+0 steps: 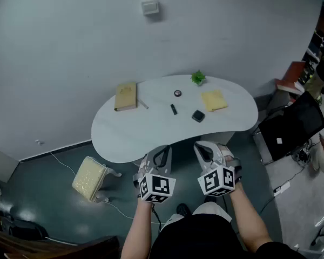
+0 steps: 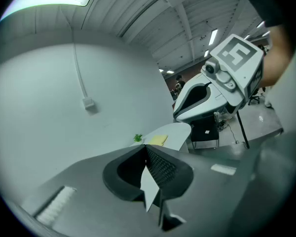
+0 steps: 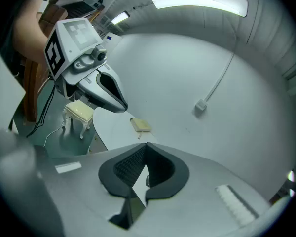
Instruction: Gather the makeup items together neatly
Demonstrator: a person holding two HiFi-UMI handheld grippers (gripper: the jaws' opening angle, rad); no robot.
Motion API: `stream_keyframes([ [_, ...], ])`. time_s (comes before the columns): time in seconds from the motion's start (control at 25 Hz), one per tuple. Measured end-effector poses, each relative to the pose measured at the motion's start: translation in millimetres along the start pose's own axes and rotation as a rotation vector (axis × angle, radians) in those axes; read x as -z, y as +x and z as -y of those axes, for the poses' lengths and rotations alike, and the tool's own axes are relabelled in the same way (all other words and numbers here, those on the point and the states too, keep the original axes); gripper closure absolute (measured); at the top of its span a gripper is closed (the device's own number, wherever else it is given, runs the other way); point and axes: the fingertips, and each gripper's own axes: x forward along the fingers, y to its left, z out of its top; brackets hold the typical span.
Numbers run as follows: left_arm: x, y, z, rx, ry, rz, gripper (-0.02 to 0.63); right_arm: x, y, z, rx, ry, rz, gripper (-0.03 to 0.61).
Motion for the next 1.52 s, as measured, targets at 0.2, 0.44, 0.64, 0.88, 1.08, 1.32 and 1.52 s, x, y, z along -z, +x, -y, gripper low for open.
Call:
stream_keyframes([
  [0.2, -1.7, -1.3, 0.0, -0.004, 0.007, 0.006, 0.614, 2.0, -0.6, -0.6, 0.005, 0.004, -0.007, 0.569],
  [0.44, -3.8, -4.1, -3.2, -0.02, 0.006, 0.013, 0.614, 1.0, -0.2, -1.1, 0.013, 0.003, 0.001, 0.569],
  [0.64, -4.9, -3.7, -1.0, -0.016, 0.009, 0.02, 0.614, 1.2, 0.7, -6.7, -0.008, -0.029, 0.012, 0.568],
  [0.88, -11.6, 6.1, 3.6, 0.006, 0.013, 0.027, 0.595, 10.5, 2.5, -5.9, -0.025, -0.037, -0.005, 0.566],
  [1.08, -8.6, 24.3, 9.4, 0.034, 0.025, 0.007, 0.55, 26.6, 15.3, -1.2, -0.054, -0.038, -0.016, 0.563],
  [1.32, -3.3, 54.7, 4.4, 0.052, 0.033, -0.028, 0.494, 42.5, 41.5, 18.1, -0.078, -0.028, -0.014, 0.501],
  [1.52, -5.2, 83.9, -4.5, 0.058, 0.04, -0.053, 0.471, 54.7, 63.6, 42.8, -0.083, -0.006, -0.011, 0.455],
])
